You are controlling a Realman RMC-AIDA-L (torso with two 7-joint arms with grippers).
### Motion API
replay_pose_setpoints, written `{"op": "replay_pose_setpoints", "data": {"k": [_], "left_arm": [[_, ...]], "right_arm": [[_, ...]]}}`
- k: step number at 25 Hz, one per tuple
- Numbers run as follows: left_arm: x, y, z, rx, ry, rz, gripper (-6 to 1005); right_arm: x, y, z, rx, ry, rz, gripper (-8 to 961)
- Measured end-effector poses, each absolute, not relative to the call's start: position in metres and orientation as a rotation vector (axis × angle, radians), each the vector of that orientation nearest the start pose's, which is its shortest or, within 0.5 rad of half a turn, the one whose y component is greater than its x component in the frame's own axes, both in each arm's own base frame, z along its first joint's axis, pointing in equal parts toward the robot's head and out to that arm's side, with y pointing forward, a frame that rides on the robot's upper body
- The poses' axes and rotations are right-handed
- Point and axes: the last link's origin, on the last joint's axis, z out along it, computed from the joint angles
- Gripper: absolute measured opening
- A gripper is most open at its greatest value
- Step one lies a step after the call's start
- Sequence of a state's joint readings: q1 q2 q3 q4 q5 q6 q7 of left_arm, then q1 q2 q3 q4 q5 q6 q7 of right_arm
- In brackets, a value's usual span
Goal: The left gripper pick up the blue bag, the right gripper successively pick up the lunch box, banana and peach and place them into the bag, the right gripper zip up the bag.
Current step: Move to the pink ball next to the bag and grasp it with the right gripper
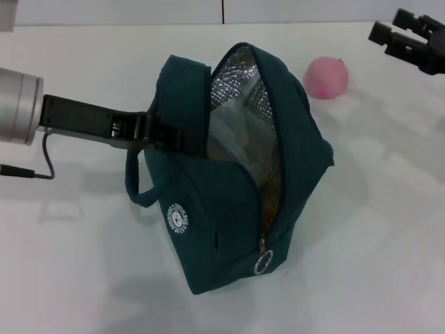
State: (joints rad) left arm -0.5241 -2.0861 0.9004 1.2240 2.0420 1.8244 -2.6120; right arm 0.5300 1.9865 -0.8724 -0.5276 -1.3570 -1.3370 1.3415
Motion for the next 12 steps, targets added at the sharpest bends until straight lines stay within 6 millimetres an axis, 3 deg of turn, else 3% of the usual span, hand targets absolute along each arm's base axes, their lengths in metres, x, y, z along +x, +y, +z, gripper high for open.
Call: {"op": "replay_pose_setpoints", "data": {"k": [6, 12], "left_arm": [[-0.177, 0.326, 0.048, -2.701, -1.622, -0.485, 54], [-0.173, 0.329, 0.047, -2.716, -1.612, -0.487, 54]], "right_arm": [[0.257, 0.419, 0.021, -2.237, 0.650, 0.701, 848], [0.244, 0.443, -0.009, -2.248, 0.673, 0.540, 845]]}}
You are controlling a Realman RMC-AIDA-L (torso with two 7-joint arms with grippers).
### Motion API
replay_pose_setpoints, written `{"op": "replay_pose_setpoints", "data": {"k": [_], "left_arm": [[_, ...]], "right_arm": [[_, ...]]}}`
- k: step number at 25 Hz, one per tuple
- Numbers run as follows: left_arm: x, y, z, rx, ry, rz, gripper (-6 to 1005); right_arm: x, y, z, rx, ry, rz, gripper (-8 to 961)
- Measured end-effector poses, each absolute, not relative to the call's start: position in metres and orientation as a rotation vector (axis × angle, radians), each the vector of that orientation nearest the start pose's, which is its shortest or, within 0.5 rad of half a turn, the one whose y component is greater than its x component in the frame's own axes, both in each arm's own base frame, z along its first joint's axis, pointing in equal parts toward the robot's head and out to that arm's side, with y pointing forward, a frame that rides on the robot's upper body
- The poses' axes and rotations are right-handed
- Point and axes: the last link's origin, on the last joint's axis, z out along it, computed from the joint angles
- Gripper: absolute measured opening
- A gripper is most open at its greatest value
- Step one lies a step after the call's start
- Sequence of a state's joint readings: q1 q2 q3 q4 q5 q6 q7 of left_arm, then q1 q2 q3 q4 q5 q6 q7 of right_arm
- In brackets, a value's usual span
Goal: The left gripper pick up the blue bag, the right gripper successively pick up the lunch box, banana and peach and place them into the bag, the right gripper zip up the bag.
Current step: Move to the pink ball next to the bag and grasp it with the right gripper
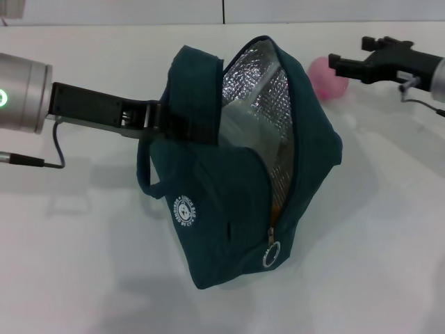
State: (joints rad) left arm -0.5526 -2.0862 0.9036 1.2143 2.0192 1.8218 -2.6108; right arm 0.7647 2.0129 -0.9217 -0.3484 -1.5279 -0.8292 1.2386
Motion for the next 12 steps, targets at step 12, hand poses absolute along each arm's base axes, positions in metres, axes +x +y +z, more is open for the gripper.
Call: {"op": "replay_pose_setpoints", "data": {"k": [12], "left_arm": [[-0.165, 0.339, 0.040, -2.729, -1.610, -0.507, 54]], "right_arm": [[0.231, 0.462, -0.032, -2.236, 0.637, 0.357, 839]]}}
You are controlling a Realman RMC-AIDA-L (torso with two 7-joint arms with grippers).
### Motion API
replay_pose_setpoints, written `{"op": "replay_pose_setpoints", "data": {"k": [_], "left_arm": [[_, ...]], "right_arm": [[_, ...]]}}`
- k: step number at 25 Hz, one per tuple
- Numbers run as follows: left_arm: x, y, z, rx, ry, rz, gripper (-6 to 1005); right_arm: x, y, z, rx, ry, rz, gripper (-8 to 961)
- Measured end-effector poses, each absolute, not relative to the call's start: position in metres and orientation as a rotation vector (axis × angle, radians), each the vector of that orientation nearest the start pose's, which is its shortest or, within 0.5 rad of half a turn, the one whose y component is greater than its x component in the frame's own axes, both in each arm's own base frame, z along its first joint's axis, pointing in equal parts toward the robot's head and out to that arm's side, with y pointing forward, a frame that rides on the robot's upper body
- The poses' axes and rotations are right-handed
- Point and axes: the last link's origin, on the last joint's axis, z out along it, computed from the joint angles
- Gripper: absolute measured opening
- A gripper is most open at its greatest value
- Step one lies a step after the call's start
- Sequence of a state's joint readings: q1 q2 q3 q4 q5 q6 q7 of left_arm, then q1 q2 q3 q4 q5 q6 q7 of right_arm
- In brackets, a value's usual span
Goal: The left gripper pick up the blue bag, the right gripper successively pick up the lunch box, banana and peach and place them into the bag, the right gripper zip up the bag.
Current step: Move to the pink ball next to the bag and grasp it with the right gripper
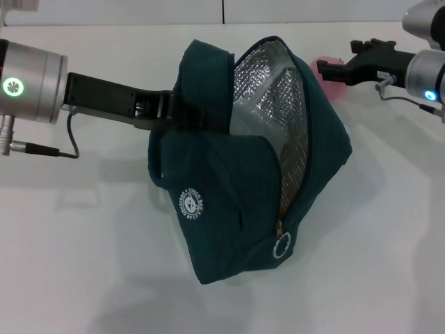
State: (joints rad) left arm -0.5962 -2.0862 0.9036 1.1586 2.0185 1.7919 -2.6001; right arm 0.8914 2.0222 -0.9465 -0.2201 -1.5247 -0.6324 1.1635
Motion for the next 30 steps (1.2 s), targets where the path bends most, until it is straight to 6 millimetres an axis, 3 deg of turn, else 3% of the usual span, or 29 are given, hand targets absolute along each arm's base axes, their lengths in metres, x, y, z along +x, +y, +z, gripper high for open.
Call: {"op": "replay_pose_setpoints", "data": {"k": [10, 27, 30], "left_arm": [[-0.163, 0.343, 0.039, -2.721, -1.604, -0.518, 55], [-0.164, 0.343, 0.039, -2.714, -1.608, -0.513, 55], [-0.164, 0.343, 0.039, -2.713, -1.609, -0.513, 55]], "right_arm": [[0.223, 0.468, -0.042, -2.244, 0.624, 0.295, 818], [0.228, 0.464, -0.047, -2.247, 0.642, 0.265, 770], [0.229, 0.464, -0.047, -2.247, 0.641, 0.261, 665]]}}
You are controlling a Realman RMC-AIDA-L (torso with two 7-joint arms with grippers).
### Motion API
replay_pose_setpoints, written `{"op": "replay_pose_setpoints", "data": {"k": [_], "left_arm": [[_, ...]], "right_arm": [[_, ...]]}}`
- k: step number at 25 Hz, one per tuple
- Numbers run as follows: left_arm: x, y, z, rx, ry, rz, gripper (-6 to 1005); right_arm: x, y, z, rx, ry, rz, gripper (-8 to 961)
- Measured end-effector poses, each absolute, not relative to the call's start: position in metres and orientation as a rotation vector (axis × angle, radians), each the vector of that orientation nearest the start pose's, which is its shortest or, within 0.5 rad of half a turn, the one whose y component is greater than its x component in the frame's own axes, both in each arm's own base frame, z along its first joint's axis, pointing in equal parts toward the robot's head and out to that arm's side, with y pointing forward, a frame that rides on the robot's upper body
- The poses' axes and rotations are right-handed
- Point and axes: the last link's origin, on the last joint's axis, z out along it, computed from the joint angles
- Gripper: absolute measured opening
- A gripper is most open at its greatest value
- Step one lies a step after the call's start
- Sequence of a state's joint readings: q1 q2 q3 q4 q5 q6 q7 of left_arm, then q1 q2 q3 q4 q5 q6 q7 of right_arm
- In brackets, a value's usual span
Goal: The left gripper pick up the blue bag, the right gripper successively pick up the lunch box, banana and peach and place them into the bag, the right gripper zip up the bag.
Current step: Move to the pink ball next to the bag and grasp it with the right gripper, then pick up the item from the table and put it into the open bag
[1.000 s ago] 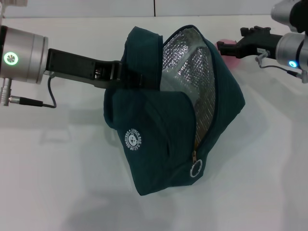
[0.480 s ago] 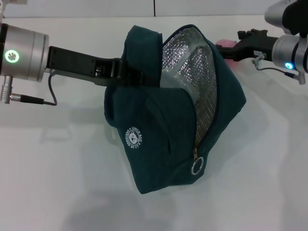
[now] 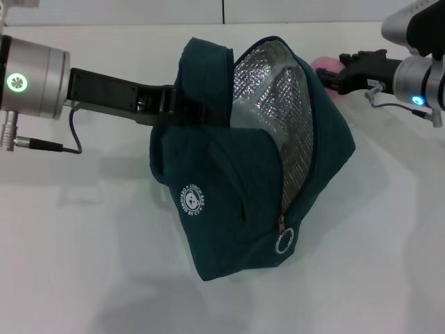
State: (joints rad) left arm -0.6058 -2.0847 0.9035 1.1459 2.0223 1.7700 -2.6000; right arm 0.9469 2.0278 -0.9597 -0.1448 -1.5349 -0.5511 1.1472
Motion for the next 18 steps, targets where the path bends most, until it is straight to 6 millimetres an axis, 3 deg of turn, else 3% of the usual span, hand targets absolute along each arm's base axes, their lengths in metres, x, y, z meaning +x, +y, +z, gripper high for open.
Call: {"op": "replay_pose_setpoints", "data": {"k": [8, 12, 15, 18], "left_arm": [[-0.166, 0.343, 0.039, -2.709, -1.614, -0.514, 55], [-0.167, 0.342, 0.039, -2.706, -1.619, -0.515, 56], [-0.173, 0.339, 0.042, -2.688, -1.636, -0.518, 56], [-0.178, 0.337, 0.043, -2.675, -1.650, -0.518, 56]], "right_arm": [[0.235, 0.462, -0.044, -2.231, 0.652, 0.267, 325], [0.238, 0.461, -0.037, -2.207, 0.670, 0.325, 253], [0.232, 0.461, -0.024, -2.184, 0.674, 0.462, 227], [0.223, 0.449, 0.002, -2.168, 0.635, 0.738, 214]]}}
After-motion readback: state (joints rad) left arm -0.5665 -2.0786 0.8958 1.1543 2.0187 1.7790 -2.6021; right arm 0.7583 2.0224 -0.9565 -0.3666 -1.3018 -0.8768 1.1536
